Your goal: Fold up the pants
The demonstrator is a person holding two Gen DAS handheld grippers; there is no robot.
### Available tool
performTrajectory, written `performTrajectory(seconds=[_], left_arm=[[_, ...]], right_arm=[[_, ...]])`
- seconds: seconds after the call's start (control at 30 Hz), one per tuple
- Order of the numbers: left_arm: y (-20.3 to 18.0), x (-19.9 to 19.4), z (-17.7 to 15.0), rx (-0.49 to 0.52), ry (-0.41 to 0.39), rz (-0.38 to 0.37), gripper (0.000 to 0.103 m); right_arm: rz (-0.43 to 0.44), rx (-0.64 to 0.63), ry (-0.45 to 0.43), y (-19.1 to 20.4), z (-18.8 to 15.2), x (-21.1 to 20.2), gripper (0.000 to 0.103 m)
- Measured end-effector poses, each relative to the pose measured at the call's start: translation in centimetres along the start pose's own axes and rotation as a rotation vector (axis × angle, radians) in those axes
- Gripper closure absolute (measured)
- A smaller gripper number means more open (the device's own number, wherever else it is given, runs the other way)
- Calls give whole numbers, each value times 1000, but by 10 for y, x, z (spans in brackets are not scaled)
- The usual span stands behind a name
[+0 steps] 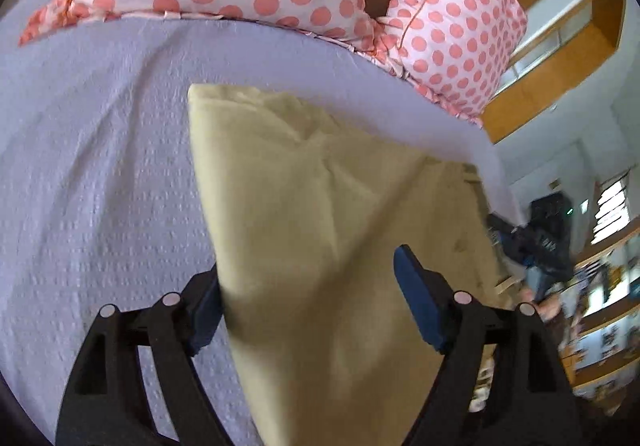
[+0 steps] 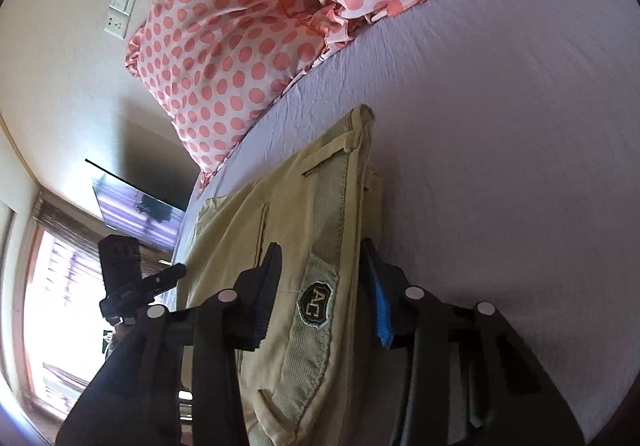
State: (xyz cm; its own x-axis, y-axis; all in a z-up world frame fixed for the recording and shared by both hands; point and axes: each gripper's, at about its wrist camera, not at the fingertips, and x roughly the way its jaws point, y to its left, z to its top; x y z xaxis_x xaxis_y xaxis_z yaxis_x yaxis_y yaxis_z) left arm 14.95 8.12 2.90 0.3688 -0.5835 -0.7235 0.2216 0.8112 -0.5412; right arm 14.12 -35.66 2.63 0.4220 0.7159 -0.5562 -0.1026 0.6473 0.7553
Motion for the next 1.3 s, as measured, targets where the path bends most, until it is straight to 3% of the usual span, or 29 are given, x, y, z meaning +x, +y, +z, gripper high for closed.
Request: performTrajectory(seconds=[0.03, 0.1, 0.13, 0.17, 0.27, 0.37, 0.6, 0.63, 0.73, 0.77, 0.87, 0.9, 0.93, 0.97, 1.0, 1.1, 1.13, 1.2, 1.27, 1.3], left_arm=[[4, -1, 0, -17, -5, -18, 29], [9, 1, 2, -45, -7, -15, 48], [11, 2, 3, -57, -2, -1, 71], [16, 3, 2, -80, 5, 8, 83], [16, -3, 4, -96, -13, -8, 93], [0, -8, 14, -33, -43, 43, 95], [-29, 0, 88, 91, -191, 227, 94], [-25, 13, 101, 90, -184, 292, 92], [-9, 47, 110, 67, -104, 444, 86], [-5, 50, 108, 67, -98, 451, 83], [-9, 26, 91, 111, -167, 474, 81], [-14, 13, 84, 128, -199, 463, 76], [-19, 2, 77, 136, -223, 432, 70], [-26, -9, 69, 145, -246, 370, 54], [-32, -13, 63, 154, -251, 318, 44], [-46, 8, 58, 149, -172, 222, 43], [-46, 20, 59, 133, -134, 222, 43], [-37, 46, 62, 90, -62, 255, 45], [-41, 47, 59, 109, -98, 304, 44], [-44, 45, 56, 116, -91, 338, 42]], right_arm=[[-2, -7, 9, -1, 0, 1, 72], [45, 19, 48, -6, -3, 7, 86], [71, 39, 54, -9, -3, 7, 89], [95, 53, 52, -11, -4, 7, 91], [131, 49, 29, -4, -1, 1, 93], [142, 1, 0, 15, 15, -2, 94], [77, -15, -86, 29, 89, 16, 95], [60, 8, -94, 25, 97, 23, 95], [-123, 49, -49, 7, 105, 58, 90], [-208, 34, -25, 3, 103, 66, 85], [-247, -24, -96, 14, 95, 43, 84], [-235, -47, -142, 22, 91, 28, 82], [-201, -59, -167, 26, 88, 19, 71], [-145, -67, -181, 32, 83, 11, 59], [-101, -78, -166, 38, 79, 11, 55], [-116, -77, -84, 42, 75, 34, 52], [-151, -50, -50, 37, 75, 46, 44], [-179, 39, -15, 18, 74, 62, 43], [-183, 65, -32, 19, 71, 56, 43], [-230, 55, -42, 27, 66, 49, 42]])
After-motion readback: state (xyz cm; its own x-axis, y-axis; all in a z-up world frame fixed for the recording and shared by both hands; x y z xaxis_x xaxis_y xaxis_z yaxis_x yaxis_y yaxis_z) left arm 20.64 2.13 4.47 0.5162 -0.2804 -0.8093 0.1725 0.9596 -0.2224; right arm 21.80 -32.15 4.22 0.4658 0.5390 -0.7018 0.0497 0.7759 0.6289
